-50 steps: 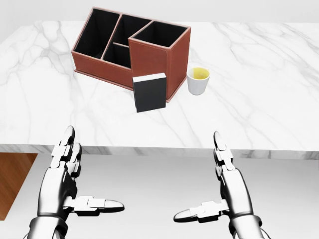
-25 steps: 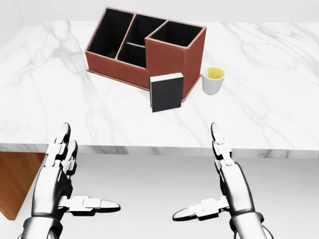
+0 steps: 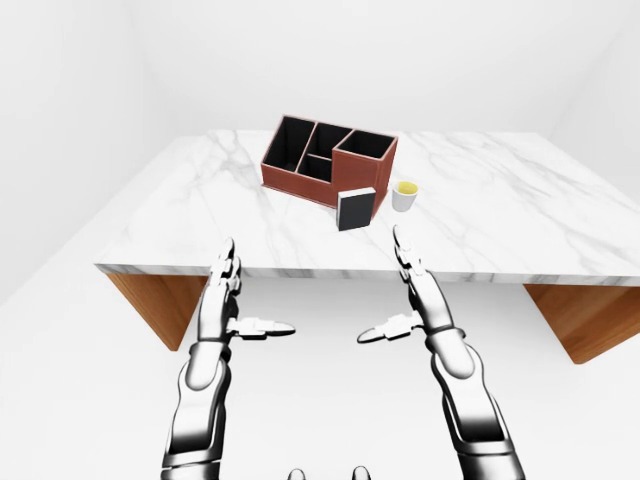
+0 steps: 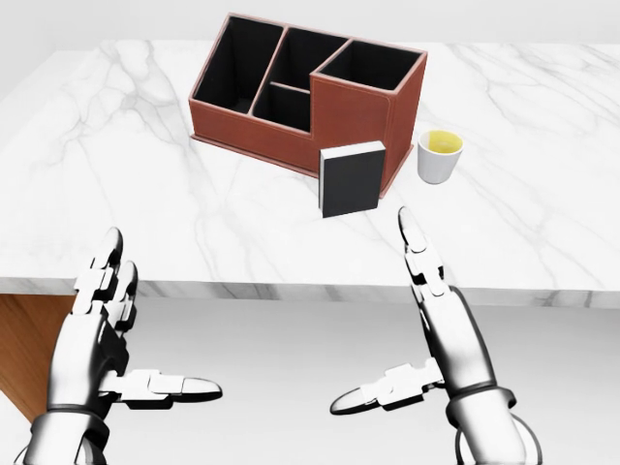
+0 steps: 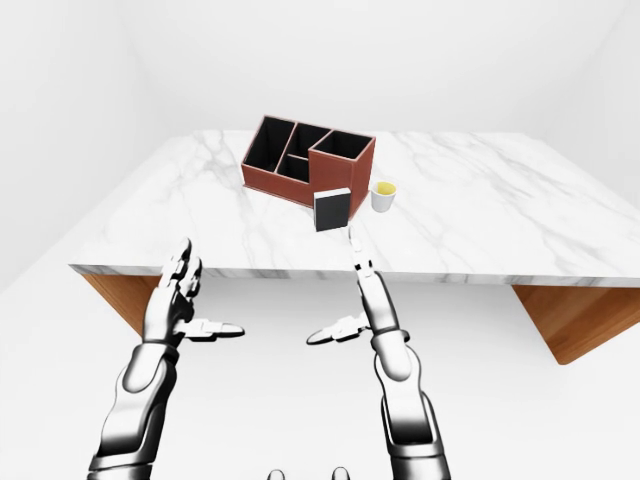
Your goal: Pick up the book and place it in the right compartment of the caddy.
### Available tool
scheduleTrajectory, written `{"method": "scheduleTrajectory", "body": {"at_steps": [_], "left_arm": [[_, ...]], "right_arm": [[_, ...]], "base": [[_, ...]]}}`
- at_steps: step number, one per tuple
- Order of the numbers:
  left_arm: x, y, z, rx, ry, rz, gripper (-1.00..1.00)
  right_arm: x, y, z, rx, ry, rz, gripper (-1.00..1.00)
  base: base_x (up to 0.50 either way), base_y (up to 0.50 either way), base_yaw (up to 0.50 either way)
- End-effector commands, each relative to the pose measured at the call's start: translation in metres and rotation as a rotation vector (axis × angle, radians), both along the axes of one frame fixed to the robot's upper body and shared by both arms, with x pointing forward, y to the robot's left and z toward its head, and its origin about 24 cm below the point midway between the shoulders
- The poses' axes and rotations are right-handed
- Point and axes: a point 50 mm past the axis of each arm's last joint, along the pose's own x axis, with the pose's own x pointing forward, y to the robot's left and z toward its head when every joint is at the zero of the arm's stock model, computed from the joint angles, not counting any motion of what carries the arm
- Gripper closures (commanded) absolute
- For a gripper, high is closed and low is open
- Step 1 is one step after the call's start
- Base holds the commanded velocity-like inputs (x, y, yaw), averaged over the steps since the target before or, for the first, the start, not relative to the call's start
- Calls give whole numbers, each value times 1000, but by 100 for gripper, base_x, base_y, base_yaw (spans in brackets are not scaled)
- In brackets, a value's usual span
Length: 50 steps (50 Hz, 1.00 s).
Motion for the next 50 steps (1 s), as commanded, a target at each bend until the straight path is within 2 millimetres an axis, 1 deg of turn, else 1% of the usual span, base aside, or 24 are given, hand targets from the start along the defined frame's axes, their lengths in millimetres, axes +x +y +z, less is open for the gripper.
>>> {"method": "scheduleTrajectory", "body": {"at_steps": [1, 7, 13, 16, 17, 22, 24, 25, 37, 42, 50], "left_arm": [[3, 6, 15, -2, -32, 7, -100], [3, 8, 19, 1, -44, 10, -100], [0, 7, 22, 10, -55, 6, -100], [0, 7, 21, 11, -55, 5, -100], [0, 6, 20, 12, -52, 3, -100], [0, 6, 21, 10, -52, 0, -100], [-1, 6, 22, 10, -54, -1, -100], [-1, 7, 23, 8, -55, 0, -100], [1, 9, 24, 7, -53, 2, -100], [1, 8, 28, 3, -61, -4, -100], [-2, 8, 48, -5, -146, -17, -100]], "right_arm": [[4, 3, 24, -48, -39, 44, -100], [9, 5, 32, -83, -57, 84, -100], [15, 4, 51, -142, -127, 94, -100], [17, 3, 55, -150, -141, 95, -100], [19, 3, 60, -157, -158, 96, -100], [22, 2, 70, -181, -192, 98, -100], [23, 3, 74, -199, -207, 102, -100], [23, 3, 80, -209, -227, 108, -100], [23, 4, 101, -306, -301, 114, -100], [23, 4, 112, -335, -339, 117, -100], [20, 6, 125, -367, -387, 138, -100]], "base": [[0, 0, 0], [0, 0, 0], [18, 1, 0], [18, 1, 0], [18, 1, 0], [18, 1, 0], [18, 1, 0], [18, 1, 0], [18, 1, 0], [18, 1, 0], [18, 1, 0]]}}
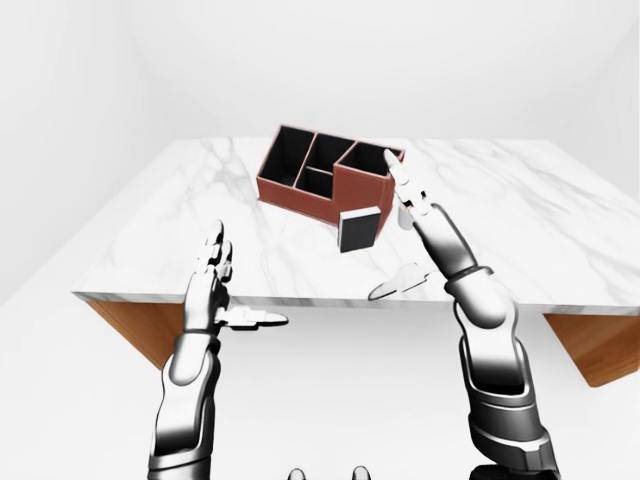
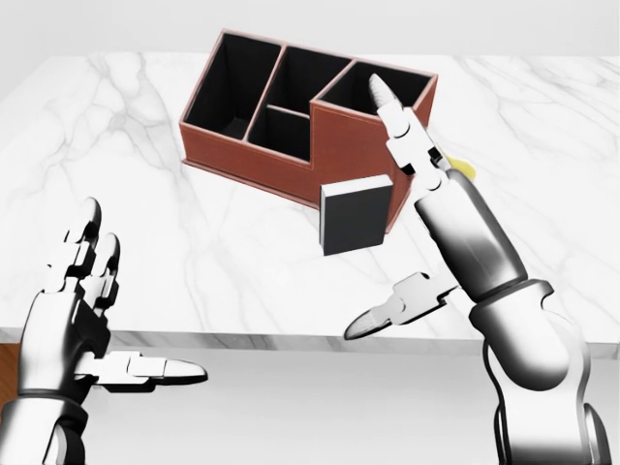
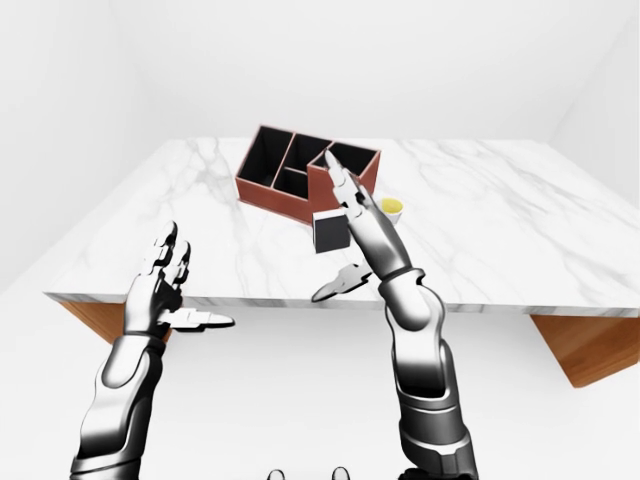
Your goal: Pick up the book and place it in the right compartment of the caddy.
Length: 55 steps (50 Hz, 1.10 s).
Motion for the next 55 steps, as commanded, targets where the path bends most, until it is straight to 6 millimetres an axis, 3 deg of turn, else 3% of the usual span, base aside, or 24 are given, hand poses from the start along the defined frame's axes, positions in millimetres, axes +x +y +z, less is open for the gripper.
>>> {"method": "scheduleTrajectory", "body": {"at_steps": [1, 20, 31, 44, 55], "left_arm": [[-2, 0, 18, -4, -78, -11, -100], [-7, 2, 21, -3, -93, -8, -100], [-5, 2, 25, -2, -110, -10, -100], [0, 4, 23, -3, -98, -6, -100], [1, 4, 22, -3, -92, -3, -100]], "right_arm": [[-3, 3, 21, -56, -75, 22, -100], [-11, 10, 29, -126, -103, 53, -100], [-3, 9, 15, -204, -14, 53, -100], [8, 4, 15, -233, 9, 23, -100], [7, 1, 17, -247, 4, 17, -100]], "base": [[18, 1, 0], [18, 1, 0], [18, 1, 0], [18, 1, 0], [18, 1, 0]]}}
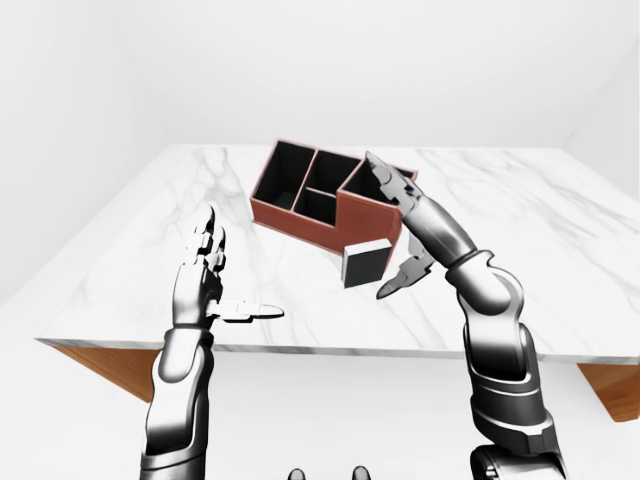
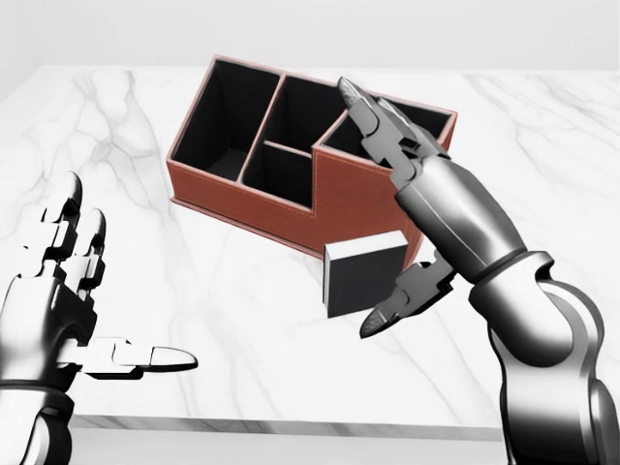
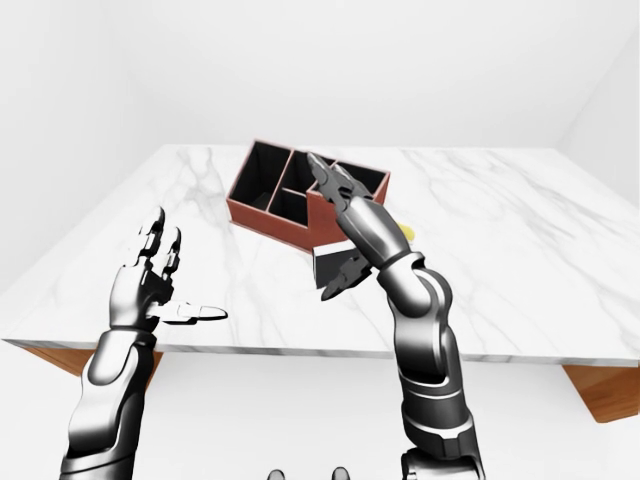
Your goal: Pick up the book and place it in the right compartment of the caddy.
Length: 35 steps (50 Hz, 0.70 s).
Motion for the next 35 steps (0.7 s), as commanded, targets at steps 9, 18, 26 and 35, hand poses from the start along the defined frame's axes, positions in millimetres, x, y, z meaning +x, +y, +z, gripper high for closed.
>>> {"method": "scheduleTrajectory", "body": {"at_steps": [9, 18, 26, 35], "left_arm": [[2, 0, -3, 1, 12, 4, -100], [3, 0, -5, -2, 21, 6, -100], [2, -1, -1, 0, 6, 6, -100], [3, 0, -3, 1, 16, 9, -100]], "right_arm": [[0, -5, 0, -25, 11, -14, -100], [-3, -5, 0, -37, 13, -4, -100], [-5, -4, 4, -40, -1, 1, -100], [-5, -4, 4, -28, -6, 0, -100]], "base": [[18, 1, 0], [18, 1, 0], [18, 1, 0], [18, 1, 0]]}}
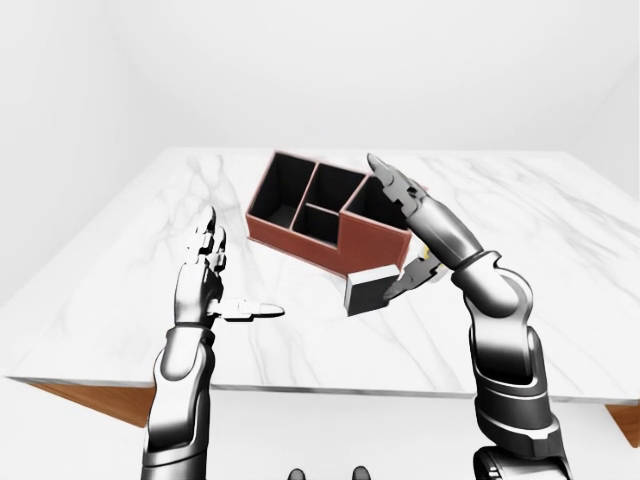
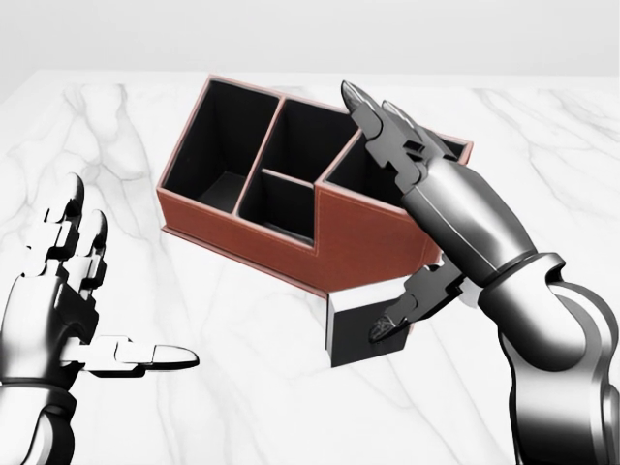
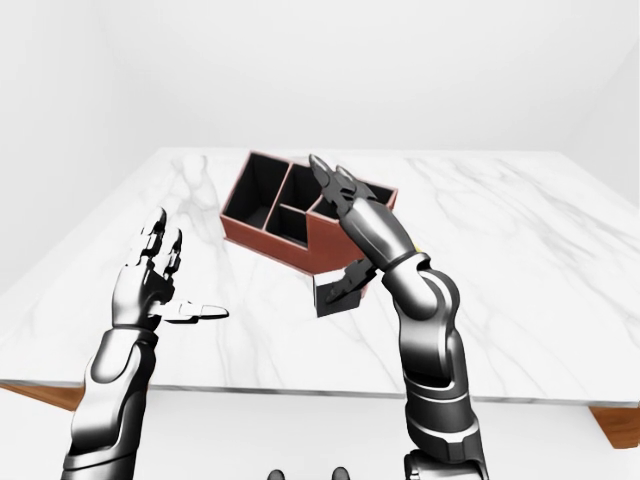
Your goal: Pick up the book and place it in the right compartment of the caddy.
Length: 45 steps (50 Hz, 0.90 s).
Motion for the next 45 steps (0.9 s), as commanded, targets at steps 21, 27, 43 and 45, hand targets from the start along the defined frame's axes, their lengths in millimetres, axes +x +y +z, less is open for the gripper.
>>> {"method": "scheduleTrajectory", "body": {"at_steps": [21, 27, 43, 45], "left_arm": [[-2, 0, -2, 6, 6, 2, -100], [-2, 0, -1, 5, 3, 1, -100], [0, 1, -4, 6, 19, 6, -100], [0, 1, -5, 5, 20, 6, -100]], "right_arm": [[-2, 2, -3, 14, 2, 5, -100], [-1, 2, -3, 17, 4, 5, -100], [-4, 5, -7, 18, 5, -3, -100], [-7, 6, -7, 17, 1, 0, -100]], "base": [[18, 1, 0], [18, 1, 0], [18, 1, 0], [9, 1, 0]]}}
